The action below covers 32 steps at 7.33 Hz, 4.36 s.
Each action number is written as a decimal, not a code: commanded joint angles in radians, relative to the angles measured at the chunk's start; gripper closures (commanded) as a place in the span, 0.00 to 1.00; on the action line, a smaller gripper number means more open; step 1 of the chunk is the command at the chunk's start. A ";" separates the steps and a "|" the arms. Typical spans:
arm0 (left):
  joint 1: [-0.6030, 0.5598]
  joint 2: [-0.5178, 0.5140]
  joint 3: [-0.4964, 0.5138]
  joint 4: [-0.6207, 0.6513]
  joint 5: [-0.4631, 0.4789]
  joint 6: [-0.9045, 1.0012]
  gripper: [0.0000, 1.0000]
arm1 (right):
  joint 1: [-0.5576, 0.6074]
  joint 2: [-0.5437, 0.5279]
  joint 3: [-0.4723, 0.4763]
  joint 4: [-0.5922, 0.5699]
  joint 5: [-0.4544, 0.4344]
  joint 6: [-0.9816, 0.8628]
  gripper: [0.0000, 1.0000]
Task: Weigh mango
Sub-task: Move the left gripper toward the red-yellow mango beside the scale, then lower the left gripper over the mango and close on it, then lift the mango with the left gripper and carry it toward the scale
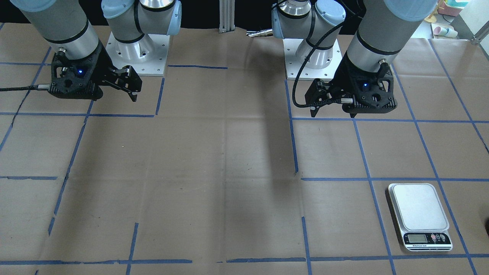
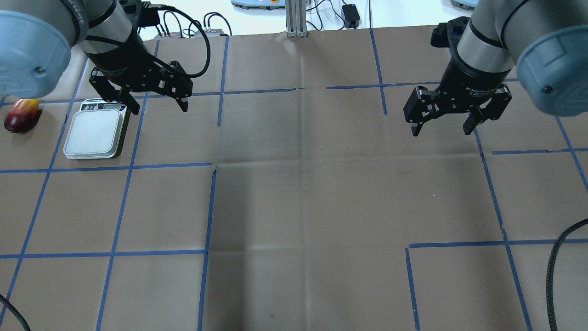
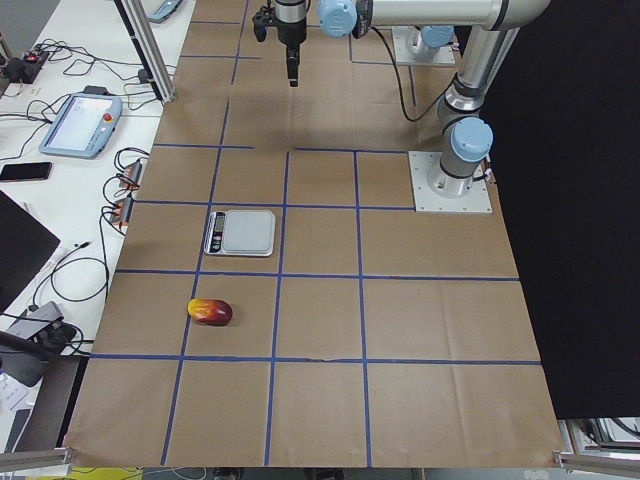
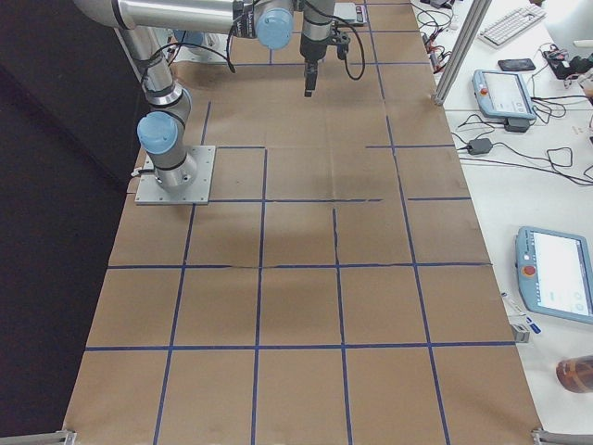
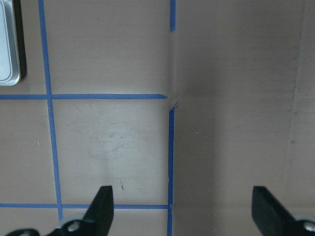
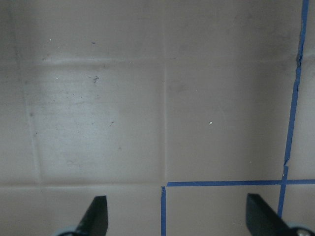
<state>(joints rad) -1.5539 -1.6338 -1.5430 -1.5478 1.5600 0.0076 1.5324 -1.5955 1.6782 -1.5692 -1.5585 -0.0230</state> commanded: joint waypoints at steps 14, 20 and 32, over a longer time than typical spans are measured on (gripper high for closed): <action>0.684 -0.708 0.773 0.031 -0.009 0.751 0.00 | 0.000 0.000 0.000 0.000 0.000 0.000 0.00; 0.715 -0.915 0.891 0.029 -0.009 0.787 0.01 | 0.000 0.000 0.000 0.000 0.000 0.000 0.00; 0.712 -0.993 0.909 0.068 0.002 0.786 0.50 | 0.000 0.000 0.000 0.000 0.000 0.000 0.00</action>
<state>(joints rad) -0.8401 -2.6576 -0.6392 -1.4656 1.5595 0.7939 1.5325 -1.5953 1.6782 -1.5693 -1.5585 -0.0230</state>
